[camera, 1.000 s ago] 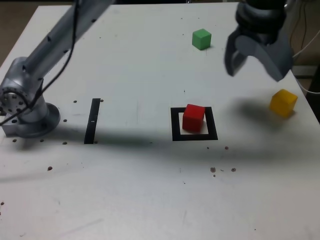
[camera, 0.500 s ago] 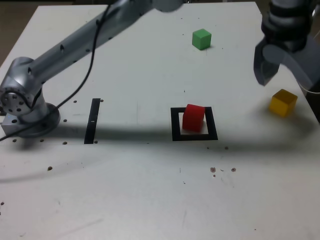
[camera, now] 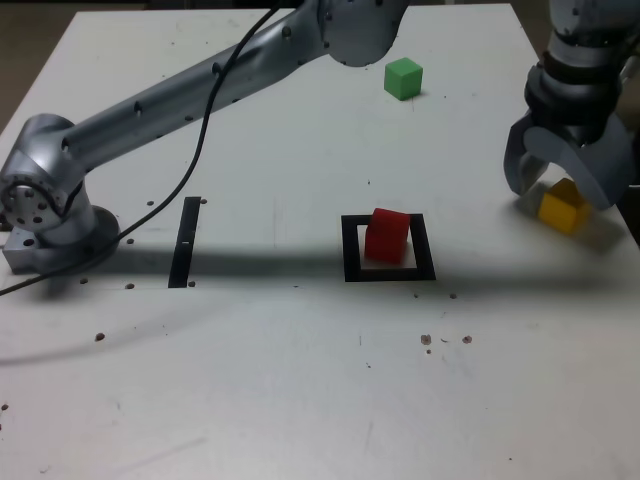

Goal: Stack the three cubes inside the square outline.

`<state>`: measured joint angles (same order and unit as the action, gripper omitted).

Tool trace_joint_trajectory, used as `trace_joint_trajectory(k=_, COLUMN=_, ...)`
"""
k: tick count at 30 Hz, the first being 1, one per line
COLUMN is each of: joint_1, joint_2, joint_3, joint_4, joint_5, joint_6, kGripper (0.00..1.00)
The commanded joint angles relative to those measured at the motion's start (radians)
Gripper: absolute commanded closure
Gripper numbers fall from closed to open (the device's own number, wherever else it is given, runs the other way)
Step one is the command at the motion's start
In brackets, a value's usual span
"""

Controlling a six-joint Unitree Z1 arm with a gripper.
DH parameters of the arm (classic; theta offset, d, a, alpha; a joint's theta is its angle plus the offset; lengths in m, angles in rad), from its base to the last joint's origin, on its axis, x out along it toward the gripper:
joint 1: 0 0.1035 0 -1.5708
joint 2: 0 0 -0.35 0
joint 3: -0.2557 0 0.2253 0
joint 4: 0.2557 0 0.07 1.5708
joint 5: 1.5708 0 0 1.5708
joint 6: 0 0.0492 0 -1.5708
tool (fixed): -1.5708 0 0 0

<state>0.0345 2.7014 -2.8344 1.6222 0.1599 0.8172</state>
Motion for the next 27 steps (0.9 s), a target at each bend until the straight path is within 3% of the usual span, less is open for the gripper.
trace_joint_trajectory(k=1, joint_1=-0.003, joint_2=0.016, joint_3=-0.033, joint_4=0.005, joint_5=0.004, joint_6=-0.004, kGripper=0.12)
trace_joint_trajectory(k=12, joint_1=-0.036, joint_2=0.025, joint_3=-0.069, joint_4=-0.005, joint_5=0.012, joint_6=-0.026, kGripper=0.29)
trace_joint_trajectory(k=20, joint_1=-0.053, joint_2=0.024, joint_3=-0.084, joint_4=-0.006, joint_5=0.004, joint_6=-0.029, kGripper=0.69)
trace_joint_trajectory(k=27, joint_1=-0.051, joint_2=0.027, joint_3=-0.082, joint_4=0.009, joint_5=-0.003, joint_6=-0.028, kGripper=0.76)
